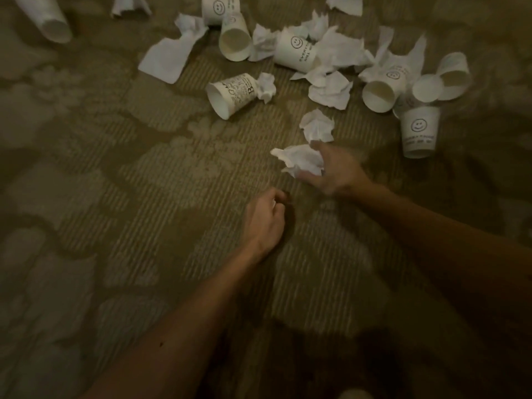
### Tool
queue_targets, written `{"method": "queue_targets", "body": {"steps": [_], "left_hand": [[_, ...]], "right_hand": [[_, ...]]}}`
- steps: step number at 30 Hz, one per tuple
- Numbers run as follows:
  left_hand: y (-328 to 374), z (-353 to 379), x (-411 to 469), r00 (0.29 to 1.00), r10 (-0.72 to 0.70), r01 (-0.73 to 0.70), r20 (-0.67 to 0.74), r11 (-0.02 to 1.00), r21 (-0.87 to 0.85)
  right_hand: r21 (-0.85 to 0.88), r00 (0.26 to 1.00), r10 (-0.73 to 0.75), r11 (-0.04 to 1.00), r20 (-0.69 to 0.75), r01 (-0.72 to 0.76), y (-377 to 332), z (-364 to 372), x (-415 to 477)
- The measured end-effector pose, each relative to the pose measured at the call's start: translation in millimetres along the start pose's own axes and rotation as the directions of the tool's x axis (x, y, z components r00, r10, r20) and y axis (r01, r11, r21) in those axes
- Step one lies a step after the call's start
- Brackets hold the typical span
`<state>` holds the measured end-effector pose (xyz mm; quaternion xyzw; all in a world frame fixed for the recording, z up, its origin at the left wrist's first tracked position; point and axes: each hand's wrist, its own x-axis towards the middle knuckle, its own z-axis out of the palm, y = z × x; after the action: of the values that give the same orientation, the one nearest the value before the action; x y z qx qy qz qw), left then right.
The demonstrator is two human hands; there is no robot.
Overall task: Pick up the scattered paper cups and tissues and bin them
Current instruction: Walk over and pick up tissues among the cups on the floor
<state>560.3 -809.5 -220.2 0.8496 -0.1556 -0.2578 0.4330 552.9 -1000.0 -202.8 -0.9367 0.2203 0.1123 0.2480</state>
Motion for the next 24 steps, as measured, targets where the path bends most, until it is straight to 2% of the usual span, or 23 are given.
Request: {"method": "queue_targets", "body": {"steps": [3,6,8,10,11,14,15,17,19,21,24], "left_hand": [[-3,-2,8,0.996,-0.079,0.079,-0.033,0.997,0.003],[-4,-1,16,0.984,-0.142,0.143,-0.109,0.99,0.002],[2,-2,25,0.973,-0.152,0.158,-0.175,0.987,0.019],[13,-5,38,0.969,-0.109,0.128,-0.22,0.989,0.075],[20,-6,46,0.972,-0.072,0.101,-0.223,0.988,0.118],[43,-2,71,0.974,0.054,0.01,-0.22,0.96,0.279],[50,2,81,0.971,0.08,-0.007,-0.223,0.951,0.309],[65,10,100,0.975,0.113,-0.044,-0.192,0.941,0.334],[76,16,121,0.984,0.175,-0.144,-0.042,0.907,0.396],[81,22,138,0.976,0.195,-0.22,0.101,0.855,0.469],[71,32,148,0.988,0.101,-0.153,0.12,0.799,0.581]], "right_hand": [[-0.193,1.0,-0.003,0.981,0.02,0.007,0,20,6],[-0.131,0.986,-0.133,0.984,-0.104,0.119,10,27,0],[-0.128,0.974,-0.157,0.982,-0.162,0.137,17,24,-1],[-0.109,0.971,-0.094,0.992,-0.221,0.071,24,19,-1],[-0.047,0.966,-0.037,0.999,-0.255,0.025,28,14,0],[0.295,0.935,0.234,0.943,-0.265,-0.153,41,-4,4],[0.35,0.921,0.294,0.916,-0.256,-0.195,47,-9,7],[0.336,0.91,0.327,0.912,-0.254,-0.234,58,-19,11],[0.303,0.921,0.317,0.921,-0.228,-0.243,66,-27,15],[0.349,0.935,0.327,0.899,-0.135,-0.264,70,-29,15],[0.402,0.964,0.265,0.886,-0.033,-0.23,76,-27,9]]}}
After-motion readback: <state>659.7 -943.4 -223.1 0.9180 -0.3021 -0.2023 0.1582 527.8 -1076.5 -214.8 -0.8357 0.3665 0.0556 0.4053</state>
